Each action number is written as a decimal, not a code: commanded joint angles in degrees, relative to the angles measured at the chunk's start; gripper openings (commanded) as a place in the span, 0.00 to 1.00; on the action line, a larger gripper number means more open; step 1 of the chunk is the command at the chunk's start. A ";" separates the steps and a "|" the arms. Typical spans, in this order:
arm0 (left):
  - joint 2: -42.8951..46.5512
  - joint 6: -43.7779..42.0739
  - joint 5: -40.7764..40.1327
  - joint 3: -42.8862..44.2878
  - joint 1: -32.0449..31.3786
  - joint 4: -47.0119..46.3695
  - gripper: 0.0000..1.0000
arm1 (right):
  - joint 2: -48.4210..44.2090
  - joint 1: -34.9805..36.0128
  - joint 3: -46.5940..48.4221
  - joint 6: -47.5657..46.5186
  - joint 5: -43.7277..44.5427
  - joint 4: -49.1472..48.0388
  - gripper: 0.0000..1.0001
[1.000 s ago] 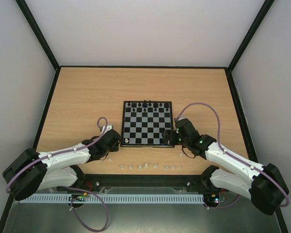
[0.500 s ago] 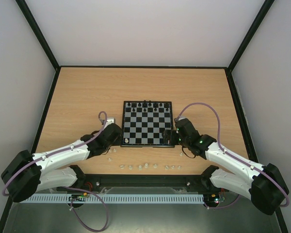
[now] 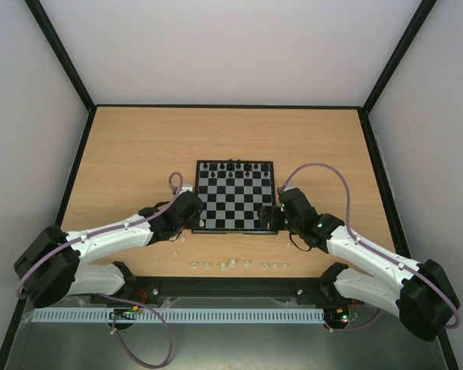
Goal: Set up the chess pieces on the board
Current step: Place the chess piece on the chessboard.
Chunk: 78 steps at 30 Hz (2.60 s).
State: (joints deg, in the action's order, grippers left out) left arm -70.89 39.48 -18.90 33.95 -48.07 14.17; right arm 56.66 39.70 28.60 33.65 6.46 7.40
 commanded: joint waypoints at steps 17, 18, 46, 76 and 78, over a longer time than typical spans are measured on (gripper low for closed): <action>-8.09 -1.68 1.84 3.22 -2.11 -5.65 0.06 | -0.33 -0.25 -0.95 -0.12 -0.28 -0.21 0.90; -8.44 -1.76 1.84 3.37 -2.18 -5.84 0.06 | -0.33 -0.25 -0.95 -0.08 -0.23 -0.13 0.90; -11.30 -2.17 1.52 4.91 -2.90 -5.84 0.14 | -0.43 -0.29 -1.08 -0.16 -0.65 -0.28 0.90; -12.97 -2.52 -0.62 5.98 -2.86 -3.81 0.28 | -0.15 -0.29 -1.12 -0.16 -0.91 -0.54 0.90; -12.77 -2.50 -0.62 5.91 -2.88 -3.73 0.28 | -0.15 -0.25 -1.14 -0.21 -0.86 -0.42 0.90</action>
State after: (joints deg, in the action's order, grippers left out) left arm -83.35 37.34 -18.31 38.63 -50.63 8.82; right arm 56.66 39.70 28.32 33.65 5.98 7.33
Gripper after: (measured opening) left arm 0.283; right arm 0.902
